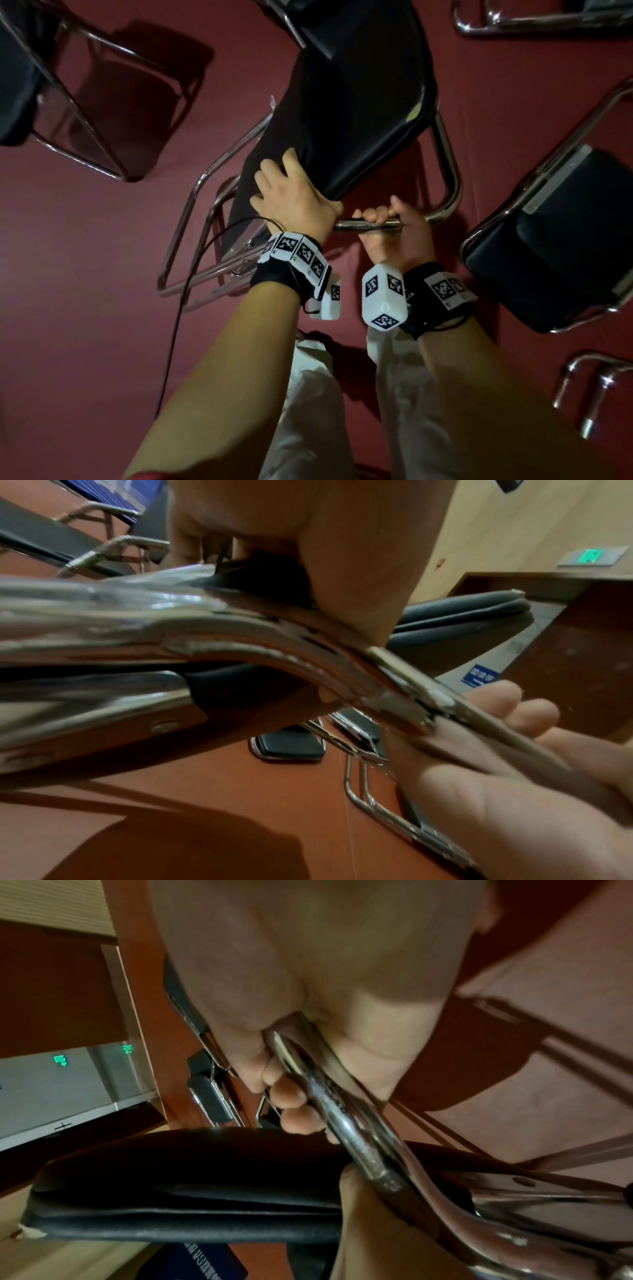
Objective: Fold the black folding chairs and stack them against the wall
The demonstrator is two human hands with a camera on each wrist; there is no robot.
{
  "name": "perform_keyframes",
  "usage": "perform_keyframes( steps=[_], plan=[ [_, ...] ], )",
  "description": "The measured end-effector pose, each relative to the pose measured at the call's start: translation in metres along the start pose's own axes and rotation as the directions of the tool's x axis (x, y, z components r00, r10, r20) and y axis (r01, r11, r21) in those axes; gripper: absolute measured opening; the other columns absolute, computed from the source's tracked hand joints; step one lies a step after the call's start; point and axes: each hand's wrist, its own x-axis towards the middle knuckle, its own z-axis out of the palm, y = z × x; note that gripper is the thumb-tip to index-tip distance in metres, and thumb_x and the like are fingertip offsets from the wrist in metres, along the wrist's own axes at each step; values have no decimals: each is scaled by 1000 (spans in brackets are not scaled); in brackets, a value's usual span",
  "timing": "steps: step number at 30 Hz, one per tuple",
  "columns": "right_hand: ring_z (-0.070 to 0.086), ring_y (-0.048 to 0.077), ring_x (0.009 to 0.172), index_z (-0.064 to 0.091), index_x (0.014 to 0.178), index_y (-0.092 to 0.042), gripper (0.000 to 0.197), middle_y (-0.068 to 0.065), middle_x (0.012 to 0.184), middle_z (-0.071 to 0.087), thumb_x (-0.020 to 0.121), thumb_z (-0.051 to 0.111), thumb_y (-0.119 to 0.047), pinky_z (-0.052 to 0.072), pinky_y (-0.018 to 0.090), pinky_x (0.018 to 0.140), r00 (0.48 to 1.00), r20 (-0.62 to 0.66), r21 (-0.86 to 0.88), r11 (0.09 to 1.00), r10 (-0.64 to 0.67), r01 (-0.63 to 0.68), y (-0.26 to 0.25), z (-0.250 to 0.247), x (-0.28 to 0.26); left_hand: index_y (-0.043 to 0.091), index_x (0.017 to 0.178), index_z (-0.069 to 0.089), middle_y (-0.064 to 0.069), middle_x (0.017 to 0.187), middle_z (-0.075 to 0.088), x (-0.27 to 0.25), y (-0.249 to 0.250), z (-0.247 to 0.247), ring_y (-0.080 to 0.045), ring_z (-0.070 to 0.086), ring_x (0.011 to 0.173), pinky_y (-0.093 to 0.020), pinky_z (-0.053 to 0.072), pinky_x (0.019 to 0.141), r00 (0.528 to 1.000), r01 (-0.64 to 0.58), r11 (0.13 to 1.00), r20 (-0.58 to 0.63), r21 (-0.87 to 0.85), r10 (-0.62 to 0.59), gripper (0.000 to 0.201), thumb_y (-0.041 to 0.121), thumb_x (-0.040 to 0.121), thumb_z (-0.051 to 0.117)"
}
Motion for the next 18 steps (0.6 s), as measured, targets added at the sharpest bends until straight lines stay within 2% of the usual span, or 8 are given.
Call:
perform_keyframes(
  steps=[4,7,9,11,14,16,17,18],
  plan=[
    [50,21,54,43,59,-13,29,5,51,41,83,58,-11,49,40,80,996,-87,55,998,12,-8,-17,-12,9,12,137,46,-12,127,48,-2,13,20,-32,49,115,-50,44,93,999,-50,999,-4,-21,50,96,35,50,80],
    [50,21,55,41,61,-12,33,5,54,40,91,54,-11,51,40,79,987,-161,69,998,4,7,-34,-27,23,9,138,44,-10,143,44,-2,26,45,-31,45,130,-55,43,102,994,-110,992,-1,-65,110,98,33,51,81],
    [51,21,53,39,64,-13,31,5,55,39,90,55,-11,52,39,76,980,-197,82,997,-2,18,-46,-40,36,8,140,43,-8,145,44,-3,38,65,-29,45,129,-54,44,101,990,-137,988,16,-72,138,99,33,52,82],
    [52,20,50,39,65,-13,26,4,54,41,82,58,-10,52,38,74,974,-225,106,994,-3,27,-57,-59,50,10,140,42,-7,143,45,-5,51,84,-28,47,127,-52,46,99,988,-153,987,28,-52,155,99,35,53,83],
    [60,20,56,48,76,-12,13,4,57,56,86,55,-14,56,34,61,963,-270,38,999,18,-8,-75,-90,68,13,143,41,-5,144,45,-8,70,114,-28,46,127,-51,45,99,980,-185,983,69,-6,185,101,36,55,85],
    [56,22,66,47,76,-10,13,7,62,53,84,55,-16,55,31,46,955,-288,109,993,67,-37,-84,-115,80,15,146,38,-5,147,42,-11,83,137,-28,44,129,-52,43,102,971,-207,978,126,18,204,103,34,57,85],
    [54,22,68,46,73,-10,15,7,62,50,82,56,-18,54,31,45,954,-288,178,983,86,-34,-87,-124,83,15,148,36,-5,148,41,-13,87,148,-28,43,130,-53,41,103,966,-218,976,150,28,211,103,33,58,84],
    [54,22,67,45,69,-11,19,7,59,49,82,55,-19,56,32,51,954,-288,226,974,87,-21,-90,-134,88,16,149,34,-6,148,41,-15,92,160,-29,42,130,-54,40,104,961,-232,972,164,39,223,104,31,59,83]
  ],
)
